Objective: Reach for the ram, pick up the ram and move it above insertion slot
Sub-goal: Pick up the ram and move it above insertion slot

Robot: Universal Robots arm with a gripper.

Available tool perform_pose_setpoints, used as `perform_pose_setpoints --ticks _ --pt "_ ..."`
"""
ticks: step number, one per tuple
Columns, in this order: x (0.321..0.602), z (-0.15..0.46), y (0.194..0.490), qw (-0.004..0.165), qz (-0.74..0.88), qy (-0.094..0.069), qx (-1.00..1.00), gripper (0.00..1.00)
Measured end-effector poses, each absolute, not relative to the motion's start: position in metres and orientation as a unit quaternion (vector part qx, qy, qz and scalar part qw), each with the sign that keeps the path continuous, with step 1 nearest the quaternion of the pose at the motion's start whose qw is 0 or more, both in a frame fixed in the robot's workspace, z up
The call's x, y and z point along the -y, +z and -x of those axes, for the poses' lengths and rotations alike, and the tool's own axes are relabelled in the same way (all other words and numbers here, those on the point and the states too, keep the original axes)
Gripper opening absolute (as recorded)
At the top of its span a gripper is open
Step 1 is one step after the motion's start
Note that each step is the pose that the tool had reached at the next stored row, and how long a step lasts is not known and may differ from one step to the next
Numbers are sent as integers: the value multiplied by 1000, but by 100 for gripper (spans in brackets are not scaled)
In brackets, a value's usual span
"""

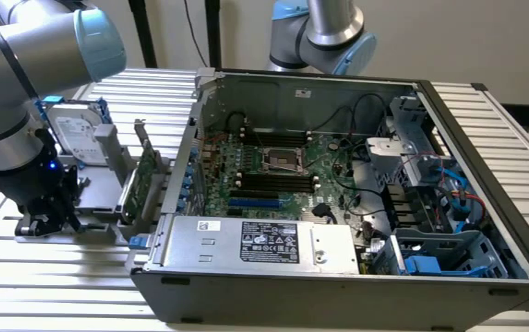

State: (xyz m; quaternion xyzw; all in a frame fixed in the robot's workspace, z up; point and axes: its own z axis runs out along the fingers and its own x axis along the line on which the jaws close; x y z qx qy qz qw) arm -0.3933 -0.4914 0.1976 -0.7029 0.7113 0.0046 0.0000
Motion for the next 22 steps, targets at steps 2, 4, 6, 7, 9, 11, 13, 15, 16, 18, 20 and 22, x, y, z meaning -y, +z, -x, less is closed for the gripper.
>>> perform_pose_setpoints --ticks 2,4,6,7,9,11,13,15,16,18,20,22 --pt "491 393 198 0 703 5 -711 14" --pt "491 393 198 0 703 5 -711 14" --pt "491 393 201 0 703 5 -711 14" --pt "491 393 203 0 703 5 -711 14" --pt "491 393 207 0 703 5 -711 14" --pt "491 393 212 0 703 5 -711 14" --pt "491 393 219 -1 703 5 -711 14" --pt "491 393 228 -1 703 6 -711 14" --pt "491 393 233 -1 703 6 -711 14" --pt "491 393 242 -1 703 6 -711 14" --pt "491 392 251 -2 703 6 -711 14" --pt "491 391 260 -2 703 6 -711 14"
